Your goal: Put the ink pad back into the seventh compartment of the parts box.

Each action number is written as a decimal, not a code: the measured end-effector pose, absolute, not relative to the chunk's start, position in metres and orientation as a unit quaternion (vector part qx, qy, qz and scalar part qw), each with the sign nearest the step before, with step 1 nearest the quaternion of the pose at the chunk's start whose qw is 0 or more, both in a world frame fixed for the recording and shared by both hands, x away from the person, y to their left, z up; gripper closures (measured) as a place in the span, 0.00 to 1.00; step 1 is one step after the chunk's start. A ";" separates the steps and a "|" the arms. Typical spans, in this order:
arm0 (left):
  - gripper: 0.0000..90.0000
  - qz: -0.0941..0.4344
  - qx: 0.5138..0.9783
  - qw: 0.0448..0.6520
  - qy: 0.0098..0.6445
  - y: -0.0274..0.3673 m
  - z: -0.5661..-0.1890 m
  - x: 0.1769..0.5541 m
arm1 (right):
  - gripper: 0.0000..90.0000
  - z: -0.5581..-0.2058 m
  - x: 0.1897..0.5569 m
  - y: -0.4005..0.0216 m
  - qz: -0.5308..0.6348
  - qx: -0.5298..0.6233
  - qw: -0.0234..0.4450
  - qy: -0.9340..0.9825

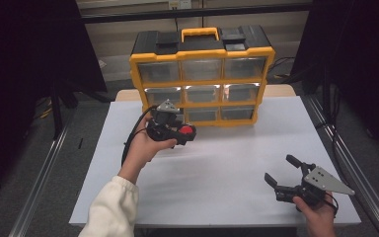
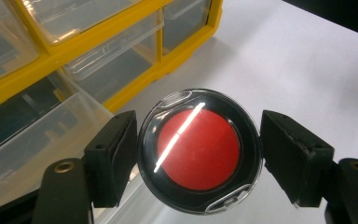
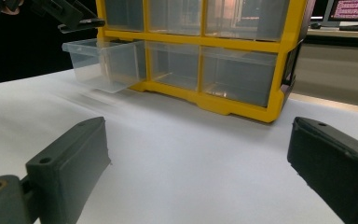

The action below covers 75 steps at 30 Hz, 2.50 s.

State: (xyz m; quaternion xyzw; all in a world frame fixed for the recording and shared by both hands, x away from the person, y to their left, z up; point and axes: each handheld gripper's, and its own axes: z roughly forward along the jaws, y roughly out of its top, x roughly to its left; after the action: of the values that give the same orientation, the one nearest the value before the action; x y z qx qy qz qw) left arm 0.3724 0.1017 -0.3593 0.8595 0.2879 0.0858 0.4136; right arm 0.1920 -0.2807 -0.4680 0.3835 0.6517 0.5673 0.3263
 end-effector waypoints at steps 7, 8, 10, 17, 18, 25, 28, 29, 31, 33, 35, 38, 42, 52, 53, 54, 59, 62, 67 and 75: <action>0.33 0.091 0.856 0.416 0.293 0.104 -0.359 0.375 | 0.05 -0.468 0.192 -0.281 0.567 0.383 0.326 0.652; 0.33 0.092 0.856 0.415 0.296 0.104 -0.358 0.376 | 0.05 -0.468 0.192 -0.281 0.567 0.384 0.326 0.652; 0.33 0.091 0.855 0.417 0.296 0.105 -0.359 0.377 | 0.05 -0.468 0.192 -0.281 0.567 0.384 0.326 0.651; 0.33 0.093 0.852 0.416 0.303 0.108 -0.359 0.381 | 0.05 -0.468 0.192 -0.281 0.567 0.385 0.326 0.651; 0.33 0.094 0.853 0.413 0.305 0.109 -0.359 0.381 | 0.05 -0.468 0.192 -0.281 0.567 0.385 0.326 0.651; 0.33 0.097 0.849 0.416 0.311 0.112 -0.359 0.384 | 0.05 -0.468 0.192 -0.281 0.567 0.385 0.325 0.652; 0.33 0.100 0.849 0.414 0.312 0.114 -0.359 0.386 | 0.05 -0.468 0.192 -0.281 0.567 0.384 0.326 0.651; 0.33 0.100 0.849 0.413 0.313 0.114 -0.359 0.386 | 0.05 -0.468 0.192 -0.281 0.567 0.384 0.326 0.651; 0.33 0.104 0.848 0.411 0.317 0.115 -0.359 0.387 | 0.05 -0.468 0.192 -0.281 0.567 0.385 0.325 0.651; 0.33 0.106 0.847 0.413 0.318 0.116 -0.359 0.388 | 0.05 -0.468 0.192 -0.281 0.567 0.385 0.326 0.651; 0.33 0.106 0.846 0.414 0.318 0.117 -0.359 0.389 | 0.05 -0.468 0.192 -0.281 0.567 0.384 0.326 0.651; 0.33 0.107 0.845 0.414 0.321 0.119 -0.359 0.391 | 0.05 -0.468 0.192 -0.281 0.568 0.384 0.326 0.651; 0.33 0.111 0.845 0.410 0.325 0.121 -0.359 0.392 | 0.05 -0.468 0.192 -0.281 0.567 0.385 0.326 0.651; 0.33 0.116 0.845 0.404 0.330 0.124 -0.360 0.395 | 0.05 -0.468 0.191 -0.281 0.568 0.384 0.326 0.651; 0.33 0.116 0.844 0.403 0.335 0.124 -0.360 0.395 | 0.05 -0.468 0.192 -0.281 0.568 0.384 0.326 0.651; 0.33 0.117 0.845 0.403 0.333 0.125 -0.360 0.396 | 0.05 -0.468 0.192 -0.281 0.567 0.385 0.326 0.651; 0.33 0.120 0.841 0.407 0.335 0.127 -0.362 0.399 | 0.05 -0.468 0.191 -0.281 0.567 0.385 0.325 0.651; 0.33 0.121 0.842 0.403 0.338 0.128 -0.363 0.400 | 0.05 -0.468 0.191 -0.281 0.567 0.385 0.325 0.651; 0.33 0.124 0.834 0.411 0.348 0.129 -0.364 0.402 | 0.05 -0.468 0.192 -0.281 0.568 0.384 0.326 0.651; 0.33 0.132 0.833 0.403 0.356 0.131 -0.366 0.405 | 0.05 -0.468 0.192 -0.281 0.567 0.384 0.326 0.651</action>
State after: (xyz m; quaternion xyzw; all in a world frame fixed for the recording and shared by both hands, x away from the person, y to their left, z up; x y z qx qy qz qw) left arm 0.4050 0.1305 -0.3660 0.8330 0.3558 0.1318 0.4026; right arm 0.1916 -0.2812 -0.4676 0.3843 0.6515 0.5673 0.3257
